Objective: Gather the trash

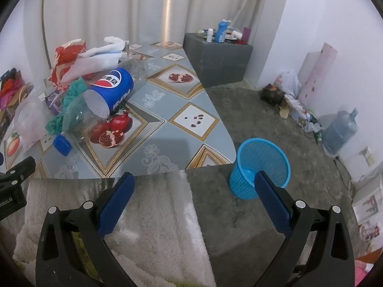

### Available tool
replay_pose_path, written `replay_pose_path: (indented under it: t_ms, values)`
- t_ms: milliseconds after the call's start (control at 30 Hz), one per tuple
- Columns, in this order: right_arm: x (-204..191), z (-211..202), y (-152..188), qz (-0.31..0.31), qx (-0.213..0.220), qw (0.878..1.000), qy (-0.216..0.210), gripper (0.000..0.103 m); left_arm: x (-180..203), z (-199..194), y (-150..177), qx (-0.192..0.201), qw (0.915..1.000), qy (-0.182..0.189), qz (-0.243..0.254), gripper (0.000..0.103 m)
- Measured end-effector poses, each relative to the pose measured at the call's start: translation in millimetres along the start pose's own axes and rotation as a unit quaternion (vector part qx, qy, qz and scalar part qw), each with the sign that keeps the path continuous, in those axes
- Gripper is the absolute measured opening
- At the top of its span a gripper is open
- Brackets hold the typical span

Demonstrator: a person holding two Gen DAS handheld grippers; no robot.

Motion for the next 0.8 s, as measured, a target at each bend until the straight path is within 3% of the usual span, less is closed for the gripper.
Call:
replay_pose_path:
  t_ms: [800]
  values:
    - [-3.0,-4.4,0.1,0.001,-0.001,1.000,-0.002,0.095,0.5,-0.2,0.4,-0.001,1.0000,0.000,0.000,0.097]
Point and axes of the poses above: each gripper's, at about its wrist camera, not at the fingertips, and z roughly the way its jaws point, x to its right, y to its underside, the point moved 4 cm from there along z, roughly the way its jaws point, and after that the axes turned 12 degrees about y, right-handed, at the moved point
